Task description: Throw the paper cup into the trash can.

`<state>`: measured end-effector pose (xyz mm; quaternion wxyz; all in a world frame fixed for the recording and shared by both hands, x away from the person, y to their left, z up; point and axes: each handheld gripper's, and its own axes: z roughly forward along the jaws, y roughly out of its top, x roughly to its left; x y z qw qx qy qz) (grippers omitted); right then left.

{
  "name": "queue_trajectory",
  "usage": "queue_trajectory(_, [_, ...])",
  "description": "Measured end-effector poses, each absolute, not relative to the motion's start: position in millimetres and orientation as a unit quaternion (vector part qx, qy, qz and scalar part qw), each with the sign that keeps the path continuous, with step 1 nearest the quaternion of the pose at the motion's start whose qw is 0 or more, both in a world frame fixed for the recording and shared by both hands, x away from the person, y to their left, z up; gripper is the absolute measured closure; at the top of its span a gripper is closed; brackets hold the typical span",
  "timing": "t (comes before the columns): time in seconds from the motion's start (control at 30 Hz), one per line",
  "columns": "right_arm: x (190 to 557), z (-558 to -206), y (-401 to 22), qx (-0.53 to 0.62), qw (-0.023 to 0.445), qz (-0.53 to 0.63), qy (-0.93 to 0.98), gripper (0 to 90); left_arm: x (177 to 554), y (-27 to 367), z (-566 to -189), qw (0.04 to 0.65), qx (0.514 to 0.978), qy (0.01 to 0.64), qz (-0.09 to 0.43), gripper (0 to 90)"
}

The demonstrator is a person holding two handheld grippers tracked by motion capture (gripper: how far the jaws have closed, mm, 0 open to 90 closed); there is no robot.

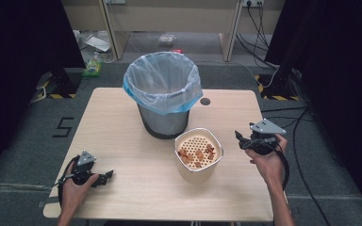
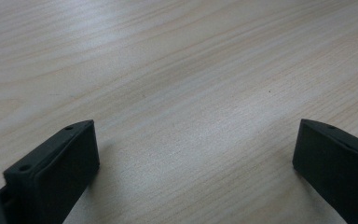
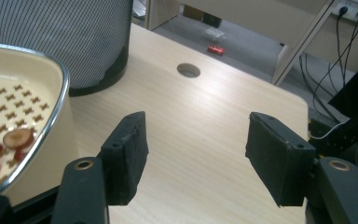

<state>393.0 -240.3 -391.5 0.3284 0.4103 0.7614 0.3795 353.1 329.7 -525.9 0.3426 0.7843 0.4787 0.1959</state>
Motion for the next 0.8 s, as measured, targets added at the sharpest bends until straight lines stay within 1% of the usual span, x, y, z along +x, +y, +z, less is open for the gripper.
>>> queue_trajectory(0.3, [383.0, -427.6, -239.2, 0.422, 0.299, 0.369, 0.772, 38.1, 353.1, 329.6, -526.0, 0.343, 0.784, 0.479, 0.196, 0.0])
queue_trajectory(0.5, [381.1, -451.7, -234.8, 0.428, 0.267, 0.357, 0.786, 37.3, 353.1, 329.6, -526.0, 0.343, 0.784, 0.479, 0.196, 0.0])
queue_trajectory(0.8, [380.5, -468.0, -232.9, 0.432, 0.247, 0.343, 0.797, 35.7, 353.1, 329.6, -526.0, 0.343, 0.784, 0.479, 0.196, 0.0])
